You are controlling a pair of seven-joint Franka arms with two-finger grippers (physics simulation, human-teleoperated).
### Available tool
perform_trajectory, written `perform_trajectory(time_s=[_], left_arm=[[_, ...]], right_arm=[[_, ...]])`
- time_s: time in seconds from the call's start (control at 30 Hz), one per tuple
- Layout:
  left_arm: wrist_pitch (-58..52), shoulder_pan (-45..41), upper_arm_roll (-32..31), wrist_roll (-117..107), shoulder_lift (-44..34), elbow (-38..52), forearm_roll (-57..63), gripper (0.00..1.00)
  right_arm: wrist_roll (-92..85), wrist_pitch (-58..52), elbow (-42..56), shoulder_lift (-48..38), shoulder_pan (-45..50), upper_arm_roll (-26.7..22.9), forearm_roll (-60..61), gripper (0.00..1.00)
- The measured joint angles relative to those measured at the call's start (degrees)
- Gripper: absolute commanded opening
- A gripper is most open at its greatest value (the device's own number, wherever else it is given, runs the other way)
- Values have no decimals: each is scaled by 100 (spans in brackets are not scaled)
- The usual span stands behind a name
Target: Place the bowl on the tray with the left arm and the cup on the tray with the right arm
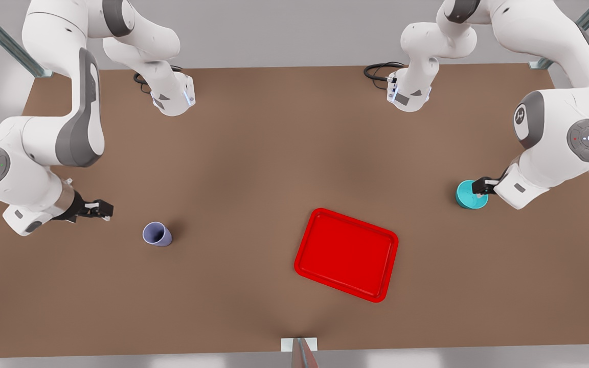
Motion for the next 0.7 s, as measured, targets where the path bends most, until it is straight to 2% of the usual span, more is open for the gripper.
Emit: perform_trajectory(time_s=[0.1,0.13,0.2,0.33,0.47,0.57,0.7], left_arm=[[141,30,39,9,244,-217,-33,100],[198,41,255,22,443,-262,-148,100],[869,51,901,1140,540,-1088,-579,100],[1672,37,1659,2834,527,-2317,-1483,100],[2622,41,2227,4475,587,-3376,-2196,100],[2918,61,2301,4855,888,-3502,-2479,100],[3264,244,2373,5358,1350,-3502,-2796,100]], right_arm=[[7,-9,-4,-2,1,0,8,100],[10,28,-21,-2,35,-1,1,100],[-56,-21,-32,-2,60,26,-111,100],[-238,-189,-158,127,-132,98,1,100],[-152,294,-1025,-180,-201,298,-44,100],[-142,972,-1953,-326,-202,306,-53,100],[-144,2004,-2351,-260,-156,303,-52,100]])
